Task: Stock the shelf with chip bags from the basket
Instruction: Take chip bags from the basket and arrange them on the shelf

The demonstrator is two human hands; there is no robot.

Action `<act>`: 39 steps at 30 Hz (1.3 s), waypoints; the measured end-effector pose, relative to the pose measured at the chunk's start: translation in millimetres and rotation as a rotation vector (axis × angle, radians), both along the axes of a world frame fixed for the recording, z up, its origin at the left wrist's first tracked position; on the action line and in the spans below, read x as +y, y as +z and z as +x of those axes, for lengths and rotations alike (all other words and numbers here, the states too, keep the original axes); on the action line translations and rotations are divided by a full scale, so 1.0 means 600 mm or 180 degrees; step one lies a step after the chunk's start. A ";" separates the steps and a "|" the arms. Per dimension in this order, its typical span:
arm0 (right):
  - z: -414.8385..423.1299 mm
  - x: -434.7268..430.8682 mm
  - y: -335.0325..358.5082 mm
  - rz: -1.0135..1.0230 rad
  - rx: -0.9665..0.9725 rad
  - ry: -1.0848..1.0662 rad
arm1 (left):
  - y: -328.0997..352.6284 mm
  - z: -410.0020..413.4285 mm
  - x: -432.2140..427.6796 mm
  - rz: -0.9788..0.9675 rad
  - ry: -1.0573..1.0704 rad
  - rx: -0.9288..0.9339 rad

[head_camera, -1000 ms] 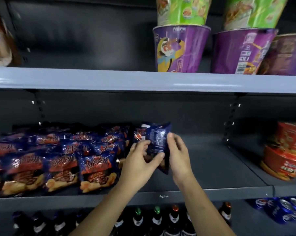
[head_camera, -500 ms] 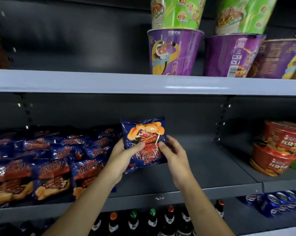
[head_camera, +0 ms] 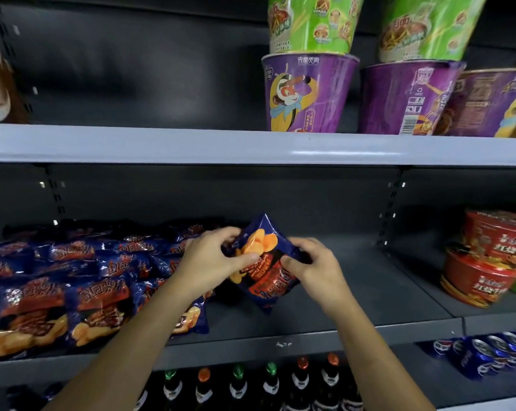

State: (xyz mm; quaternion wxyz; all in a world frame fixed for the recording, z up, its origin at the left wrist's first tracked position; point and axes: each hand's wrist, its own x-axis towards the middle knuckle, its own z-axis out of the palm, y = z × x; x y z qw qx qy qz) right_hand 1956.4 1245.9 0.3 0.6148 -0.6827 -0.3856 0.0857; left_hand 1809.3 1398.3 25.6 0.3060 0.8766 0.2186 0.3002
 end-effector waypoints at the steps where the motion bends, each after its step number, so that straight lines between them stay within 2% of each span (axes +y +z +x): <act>1: 0.001 -0.003 0.008 -0.0015 -0.0136 0.0022 | 0.002 -0.002 -0.004 -0.0186 -0.0201 0.0097; 4: 0.004 -0.007 0.020 0.0285 0.0004 0.0046 | -0.005 0.002 -0.008 -0.0771 -0.0562 -0.0169; 7: 0.002 -0.010 0.012 0.0744 0.0672 -0.0007 | -0.017 0.012 -0.014 -0.1473 -0.0380 -0.0886; 11: -0.011 -0.010 -0.014 0.0834 0.1120 -0.0220 | -0.026 0.024 -0.043 -0.2690 -0.0275 -0.1661; 13: -0.021 -0.004 -0.028 0.0931 0.1495 -0.0120 | -0.032 0.031 -0.056 -0.3069 -0.0323 -0.1776; 16: -0.023 0.004 -0.039 0.1303 0.2031 0.0044 | -0.044 0.036 -0.068 -0.3255 -0.0385 -0.1743; 18: -0.019 0.005 -0.038 0.1370 0.2085 0.0020 | -0.052 0.039 -0.070 -0.3337 -0.0417 -0.1647; 21: -0.014 0.005 -0.032 0.1211 0.1831 -0.0025 | -0.063 0.039 -0.065 -0.3512 -0.0452 -0.1608; 23: -0.005 0.006 -0.032 0.1188 0.1787 -0.0166 | -0.072 0.037 -0.059 -0.3383 -0.0324 -0.1648; 27: 0.015 0.007 -0.039 0.0960 0.1672 -0.0408 | -0.101 0.040 -0.043 -0.2004 0.0414 -0.1193; 29: 0.020 0.011 -0.048 0.0786 0.1543 -0.0368 | -0.115 0.042 -0.041 -0.1609 0.0544 -0.0883; 34: 0.019 0.031 -0.080 0.0035 0.1187 -0.0046 | -0.156 0.051 -0.027 -0.1362 0.0577 -0.0365; 39: 0.035 0.080 -0.106 -0.0116 0.1160 -0.0289 | -0.169 0.061 -0.013 -0.1145 0.0800 -0.0103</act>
